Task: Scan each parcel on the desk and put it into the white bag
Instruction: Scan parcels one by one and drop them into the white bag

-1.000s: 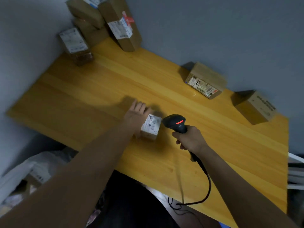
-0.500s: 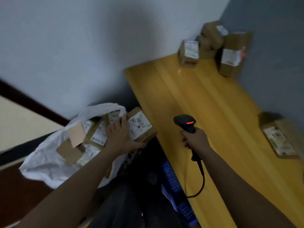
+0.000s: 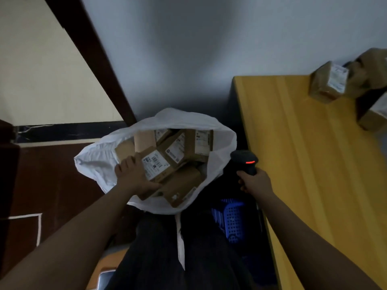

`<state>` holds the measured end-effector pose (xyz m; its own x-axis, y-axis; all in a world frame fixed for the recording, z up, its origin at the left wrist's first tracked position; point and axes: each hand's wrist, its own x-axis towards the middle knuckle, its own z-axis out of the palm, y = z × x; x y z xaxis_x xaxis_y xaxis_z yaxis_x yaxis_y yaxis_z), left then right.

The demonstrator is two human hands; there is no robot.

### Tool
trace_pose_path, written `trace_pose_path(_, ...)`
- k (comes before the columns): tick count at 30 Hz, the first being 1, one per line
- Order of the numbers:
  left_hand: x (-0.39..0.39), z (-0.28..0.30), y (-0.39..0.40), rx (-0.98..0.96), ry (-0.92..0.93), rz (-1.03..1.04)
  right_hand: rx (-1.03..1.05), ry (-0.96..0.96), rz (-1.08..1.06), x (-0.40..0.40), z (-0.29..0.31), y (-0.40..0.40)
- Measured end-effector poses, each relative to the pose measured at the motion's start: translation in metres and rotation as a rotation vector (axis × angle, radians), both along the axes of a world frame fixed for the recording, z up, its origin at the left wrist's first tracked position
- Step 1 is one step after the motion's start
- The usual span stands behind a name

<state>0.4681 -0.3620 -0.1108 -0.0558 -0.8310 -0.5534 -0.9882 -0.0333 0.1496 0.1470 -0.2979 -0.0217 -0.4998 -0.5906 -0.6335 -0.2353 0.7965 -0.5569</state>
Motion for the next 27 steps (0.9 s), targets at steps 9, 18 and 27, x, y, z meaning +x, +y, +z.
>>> trace_pose_path(9, 0.022, -0.078, -0.056, 0.175, 0.227, -0.210, 0.015, 0.159, -0.178, 0.023, -0.030, 0.008)
trace_pose_path(18, -0.032, -0.030, -0.071, 0.313, 0.535, -0.385, -0.018, 0.161, -0.281, 0.026, -0.014, 0.019)
trace_pose_path(27, -0.207, 0.058, -0.076, 0.019, 0.696, -0.670, -0.075, 0.148, -0.465, -0.048, 0.024, 0.059)
